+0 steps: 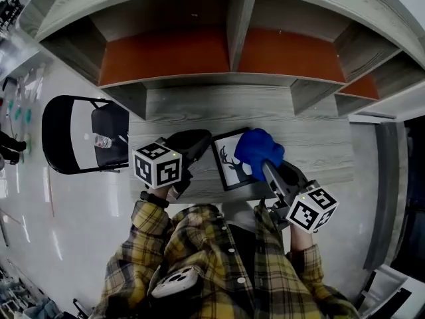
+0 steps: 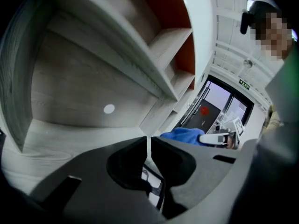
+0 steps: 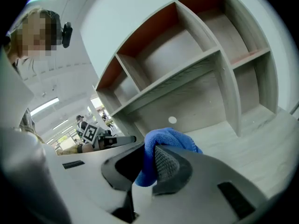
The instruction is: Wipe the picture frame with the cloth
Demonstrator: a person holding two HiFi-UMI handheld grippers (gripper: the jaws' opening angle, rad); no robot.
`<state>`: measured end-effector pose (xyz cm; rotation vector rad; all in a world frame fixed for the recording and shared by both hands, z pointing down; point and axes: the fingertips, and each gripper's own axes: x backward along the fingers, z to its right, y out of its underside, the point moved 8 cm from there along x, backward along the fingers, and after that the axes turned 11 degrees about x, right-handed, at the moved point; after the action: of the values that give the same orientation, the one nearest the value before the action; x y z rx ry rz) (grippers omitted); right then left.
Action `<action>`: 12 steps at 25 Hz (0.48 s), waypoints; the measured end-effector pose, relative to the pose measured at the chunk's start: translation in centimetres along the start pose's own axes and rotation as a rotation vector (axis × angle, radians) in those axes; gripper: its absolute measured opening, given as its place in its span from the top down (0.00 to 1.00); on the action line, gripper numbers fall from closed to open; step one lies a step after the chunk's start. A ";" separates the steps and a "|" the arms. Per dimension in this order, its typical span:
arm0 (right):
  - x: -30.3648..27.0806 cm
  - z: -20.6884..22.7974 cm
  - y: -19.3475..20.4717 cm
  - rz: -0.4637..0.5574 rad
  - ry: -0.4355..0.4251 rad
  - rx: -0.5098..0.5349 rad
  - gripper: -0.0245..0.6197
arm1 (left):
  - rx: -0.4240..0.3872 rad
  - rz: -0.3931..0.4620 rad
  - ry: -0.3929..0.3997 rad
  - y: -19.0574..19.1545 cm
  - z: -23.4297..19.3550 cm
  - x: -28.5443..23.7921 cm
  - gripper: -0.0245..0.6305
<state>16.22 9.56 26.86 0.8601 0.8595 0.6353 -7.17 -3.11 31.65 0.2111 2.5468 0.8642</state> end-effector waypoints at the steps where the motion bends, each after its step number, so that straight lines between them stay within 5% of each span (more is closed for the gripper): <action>1: -0.3 -0.3 -0.9 0.025 -0.012 0.016 0.89 | -0.026 0.016 0.011 -1.0 1.0 0.7 0.92; 12: -0.9 -3.5 -7.8 0.186 -0.112 0.207 0.89 | -0.175 0.191 0.106 -7.3 9.7 5.8 0.95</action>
<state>13.91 6.21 19.29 1.1621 0.7573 0.6598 -7.97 -1.99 18.24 0.3676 2.5590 1.1945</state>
